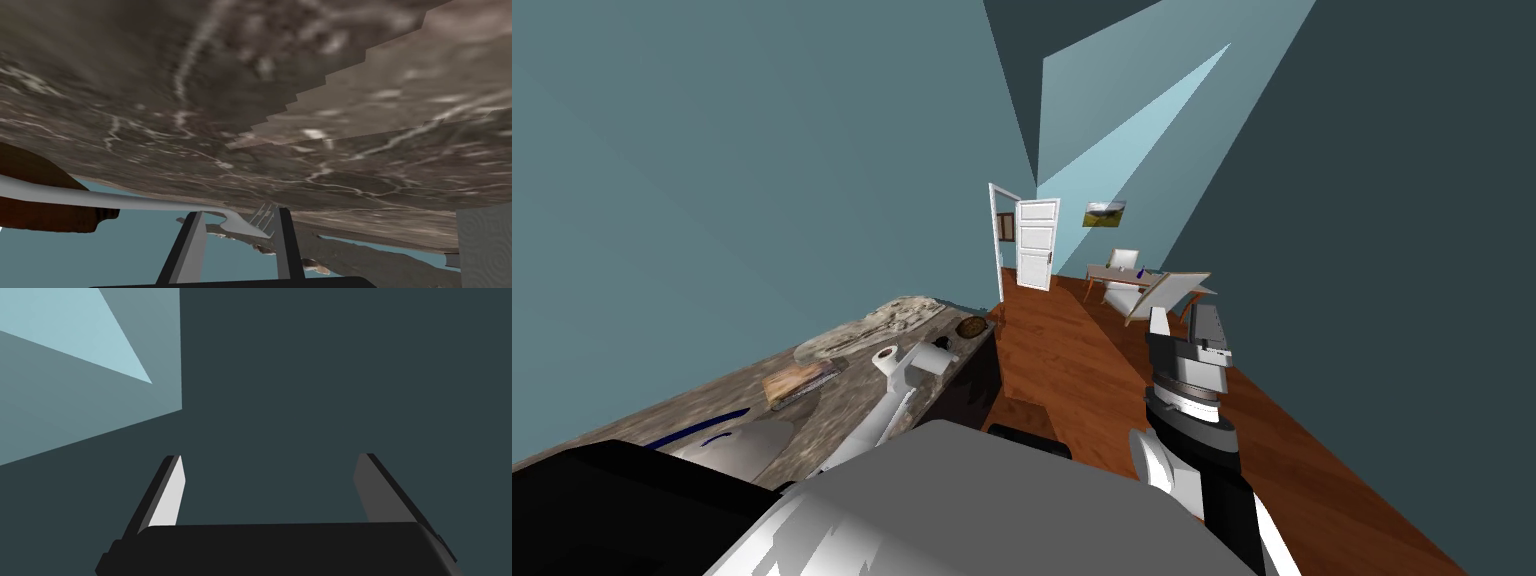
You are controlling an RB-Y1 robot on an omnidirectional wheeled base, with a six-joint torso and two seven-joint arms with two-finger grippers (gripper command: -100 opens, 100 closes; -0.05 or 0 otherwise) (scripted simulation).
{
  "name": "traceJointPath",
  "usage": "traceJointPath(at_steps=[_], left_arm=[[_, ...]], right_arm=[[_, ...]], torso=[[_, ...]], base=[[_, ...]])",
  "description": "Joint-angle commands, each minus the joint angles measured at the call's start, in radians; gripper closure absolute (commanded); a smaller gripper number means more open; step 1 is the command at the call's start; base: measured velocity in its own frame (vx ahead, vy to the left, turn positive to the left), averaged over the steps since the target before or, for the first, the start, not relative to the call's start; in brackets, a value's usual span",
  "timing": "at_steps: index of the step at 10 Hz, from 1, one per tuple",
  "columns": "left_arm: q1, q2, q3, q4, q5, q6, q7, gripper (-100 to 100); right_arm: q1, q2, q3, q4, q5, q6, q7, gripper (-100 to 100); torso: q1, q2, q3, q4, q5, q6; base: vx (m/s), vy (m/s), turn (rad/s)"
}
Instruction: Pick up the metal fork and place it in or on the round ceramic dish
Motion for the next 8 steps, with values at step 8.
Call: traceJointPath(at_steps=[8], left_arm=[[0.151, 0.000, -0.117, -0.249, 0.014, 0.014, -0.058, 100]], right_arm=[[0.000, 0.000, 0.000, 0.000, 0.000, 0.000, 0.000, 0]], torso=[[-0.001, -0.007, -0.004, -0.001, 0.000, 0.000]], base=[[0.109, -0.012, 0.240]])
